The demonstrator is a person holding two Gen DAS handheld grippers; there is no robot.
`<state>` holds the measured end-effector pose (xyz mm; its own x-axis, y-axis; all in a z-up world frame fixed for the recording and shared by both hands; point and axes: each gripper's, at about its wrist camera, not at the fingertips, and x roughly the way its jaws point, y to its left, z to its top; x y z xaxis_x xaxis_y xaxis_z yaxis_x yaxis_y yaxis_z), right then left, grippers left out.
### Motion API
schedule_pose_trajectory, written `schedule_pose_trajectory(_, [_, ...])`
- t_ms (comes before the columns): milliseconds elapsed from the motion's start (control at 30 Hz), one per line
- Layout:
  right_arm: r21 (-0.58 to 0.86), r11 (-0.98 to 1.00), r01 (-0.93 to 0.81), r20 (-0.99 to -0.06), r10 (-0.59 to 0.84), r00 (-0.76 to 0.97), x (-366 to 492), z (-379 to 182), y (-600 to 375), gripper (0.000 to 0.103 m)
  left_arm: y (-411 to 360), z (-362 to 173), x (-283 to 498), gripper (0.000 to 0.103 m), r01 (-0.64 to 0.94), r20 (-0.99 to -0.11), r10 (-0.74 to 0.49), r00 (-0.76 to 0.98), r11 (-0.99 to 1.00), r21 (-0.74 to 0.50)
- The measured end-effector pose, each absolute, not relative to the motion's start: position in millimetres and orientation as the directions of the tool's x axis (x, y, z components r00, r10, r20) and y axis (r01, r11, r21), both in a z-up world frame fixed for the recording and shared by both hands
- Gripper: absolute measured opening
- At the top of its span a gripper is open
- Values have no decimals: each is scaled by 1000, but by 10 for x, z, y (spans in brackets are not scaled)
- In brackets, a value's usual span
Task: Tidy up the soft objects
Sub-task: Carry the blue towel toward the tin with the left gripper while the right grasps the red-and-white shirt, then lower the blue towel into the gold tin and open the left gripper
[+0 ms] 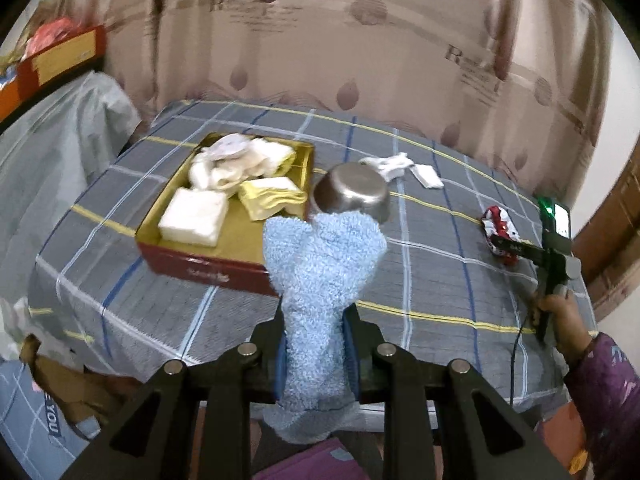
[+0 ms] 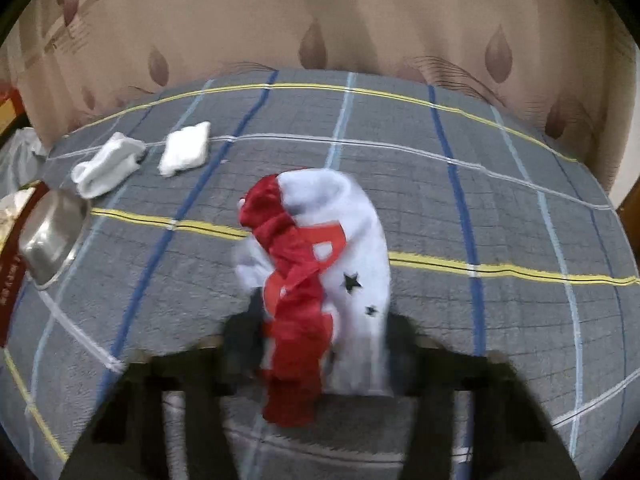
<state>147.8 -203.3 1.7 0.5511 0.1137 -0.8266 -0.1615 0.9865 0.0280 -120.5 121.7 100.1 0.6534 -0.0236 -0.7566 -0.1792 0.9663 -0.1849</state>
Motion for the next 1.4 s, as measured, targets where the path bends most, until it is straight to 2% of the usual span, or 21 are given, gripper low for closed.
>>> schedule_pose_trajectory(100, [27, 981, -194, -822, 132, 554, 1385, 86, -1908, 26, 1319, 990, -1206, 23, -211, -756, -3, 654, 959, -187])
schedule_pose_trajectory(433, [137, 967, -214, -785, 237, 572, 938, 118, -1717, 25, 1582, 954, -1046, 26, -231, -756, 50, 652, 963, -136])
schedule_pose_trajectory(700, [80, 969, -235, -787, 207, 581, 897, 73, -1630, 25, 1789, 944, -683, 26, -234, -752, 53, 657, 963, -136])
schedule_pose_trajectory(1033, [56, 969, -241, -781, 193, 594, 862, 75, -1571, 25, 1985, 717, -117, 26, -286, -779, 25, 626, 937, -199])
schedule_pose_trajectory(1400, [57, 968, -243, -781, 194, 593, 862, 76, -1576, 25, 2122, 423, 173, 26, -355, -796, -7, 605, 893, -277])
